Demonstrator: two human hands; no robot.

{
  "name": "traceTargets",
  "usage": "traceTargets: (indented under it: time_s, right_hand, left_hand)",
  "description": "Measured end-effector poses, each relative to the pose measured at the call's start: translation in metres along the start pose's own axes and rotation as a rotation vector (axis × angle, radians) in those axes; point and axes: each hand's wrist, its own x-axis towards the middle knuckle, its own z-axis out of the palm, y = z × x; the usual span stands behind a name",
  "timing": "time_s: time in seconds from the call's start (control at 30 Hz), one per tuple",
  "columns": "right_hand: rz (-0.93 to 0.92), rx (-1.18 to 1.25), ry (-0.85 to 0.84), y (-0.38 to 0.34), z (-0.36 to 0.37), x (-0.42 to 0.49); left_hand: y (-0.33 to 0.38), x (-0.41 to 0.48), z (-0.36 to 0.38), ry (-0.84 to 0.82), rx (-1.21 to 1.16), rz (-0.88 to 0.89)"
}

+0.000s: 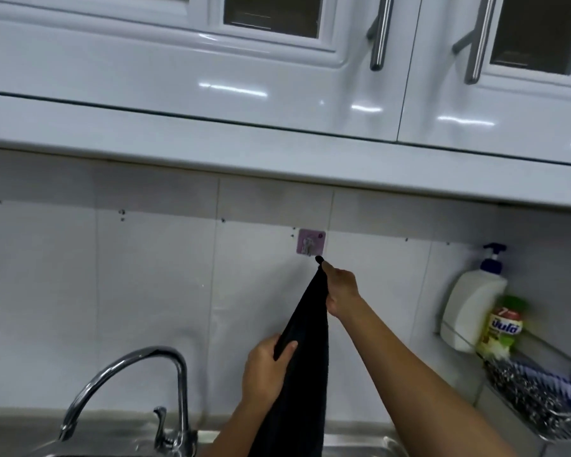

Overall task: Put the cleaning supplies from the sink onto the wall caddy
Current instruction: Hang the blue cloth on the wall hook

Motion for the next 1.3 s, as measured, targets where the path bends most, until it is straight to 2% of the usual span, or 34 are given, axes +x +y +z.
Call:
traceTargets:
  time_s: [0.33,0.77,0.9,1.0,1.1,1.3]
  right_hand:
    - [-0.148,-0.011,0.031,0.013,0.024,0.044]
    - [-0.158,-0.099,0.078,0.034,0.021,0.052]
    - [-0.308,-0.363,-0.041,0.048,0.009,0.04]
    - [-0.325,-0.496,-0.187,0.067,-0.011,0.029]
    - [-0.294,-0.453,-0.211,0.081,-0.031,0.022]
    - [-0.189,-0.517,-0.251,0.129,-0.09,0.01]
  left_hand:
    - [-0.022,0.036,0.004,-0.017,0.001,-0.002]
    - [-0.044,0.043,-0.003,-0.069,0.084,-0.027]
    - [-0.053,0.034,-0.004,-0.049,0.124,-0.067]
    - [-0.054,0.024,-0.007,-0.063,0.206,-0.084]
    - [-0.058,0.016,-0.011,-0.112,0.319,-0.089]
    - [-0.091,-0.012,-0.026,-0.185,0.442,-0.19]
